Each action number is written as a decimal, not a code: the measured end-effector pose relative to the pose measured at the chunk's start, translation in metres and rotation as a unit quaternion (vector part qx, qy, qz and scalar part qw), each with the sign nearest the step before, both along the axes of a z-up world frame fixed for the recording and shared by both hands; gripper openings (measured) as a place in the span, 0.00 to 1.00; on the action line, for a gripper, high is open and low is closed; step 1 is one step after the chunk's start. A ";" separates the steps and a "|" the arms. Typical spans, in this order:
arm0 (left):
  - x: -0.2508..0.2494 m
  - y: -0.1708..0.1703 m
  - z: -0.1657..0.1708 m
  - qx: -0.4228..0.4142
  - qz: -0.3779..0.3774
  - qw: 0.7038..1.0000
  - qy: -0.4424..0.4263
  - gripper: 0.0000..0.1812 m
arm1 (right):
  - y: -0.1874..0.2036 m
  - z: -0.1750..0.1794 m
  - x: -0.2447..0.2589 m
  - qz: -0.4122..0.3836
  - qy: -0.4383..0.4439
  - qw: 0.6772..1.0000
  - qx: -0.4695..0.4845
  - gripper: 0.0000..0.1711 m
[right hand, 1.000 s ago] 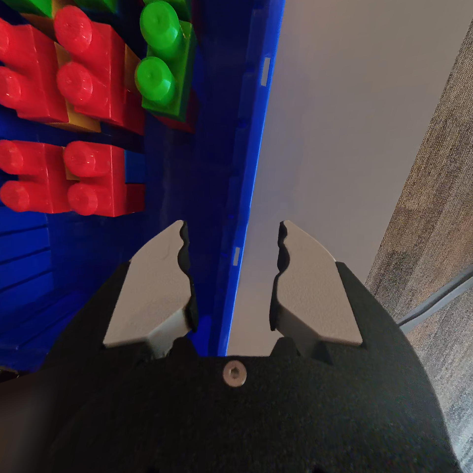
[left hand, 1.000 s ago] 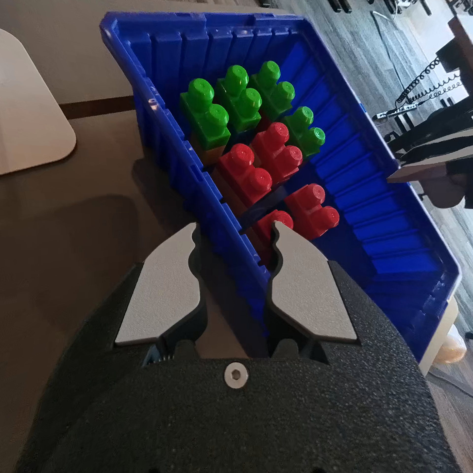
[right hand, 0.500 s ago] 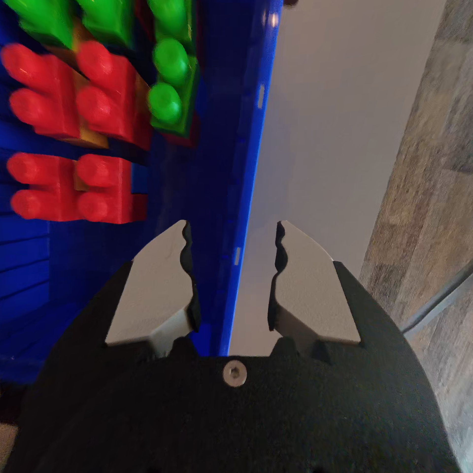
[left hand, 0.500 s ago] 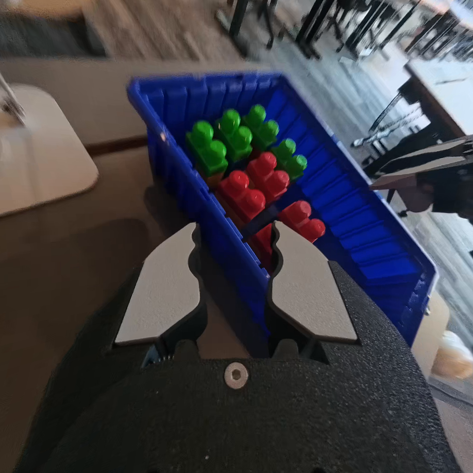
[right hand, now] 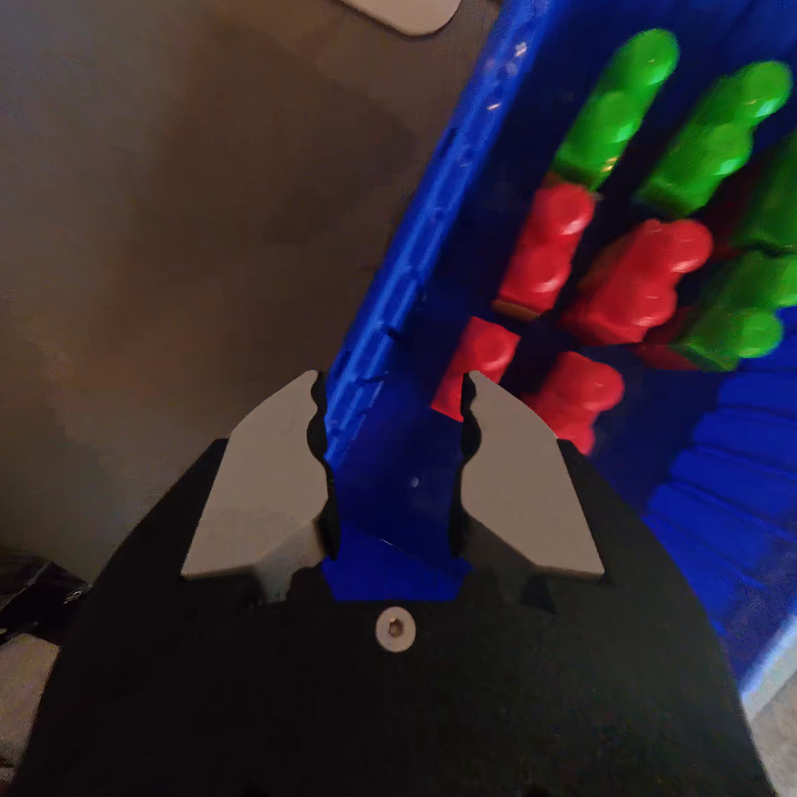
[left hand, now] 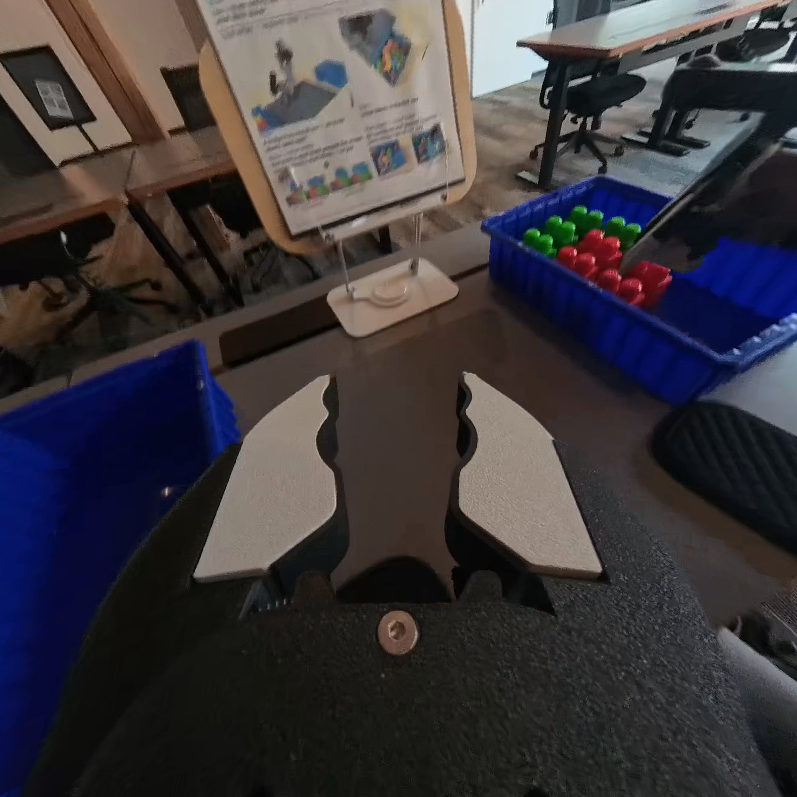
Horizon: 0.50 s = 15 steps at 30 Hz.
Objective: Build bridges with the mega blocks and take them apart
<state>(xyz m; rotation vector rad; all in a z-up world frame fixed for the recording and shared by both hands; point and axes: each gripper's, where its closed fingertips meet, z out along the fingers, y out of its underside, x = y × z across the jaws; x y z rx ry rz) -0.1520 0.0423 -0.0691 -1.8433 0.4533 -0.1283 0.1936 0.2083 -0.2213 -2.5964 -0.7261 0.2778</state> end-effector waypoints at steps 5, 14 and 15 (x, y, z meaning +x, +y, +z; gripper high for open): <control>-0.049 -0.035 -0.030 -0.033 0.013 0.999 -0.017 0.28 | -0.003 -0.035 -0.025 -0.033 -0.059 0.996 -0.051 0.36; -0.095 -0.055 -0.032 -0.023 0.001 0.998 -0.052 0.28 | -0.018 -0.067 -0.018 -0.095 -0.152 0.980 -0.090 0.15; -0.098 -0.057 -0.029 -0.015 0.000 0.998 -0.060 0.28 | -0.018 -0.067 -0.017 -0.099 -0.157 0.978 -0.095 0.14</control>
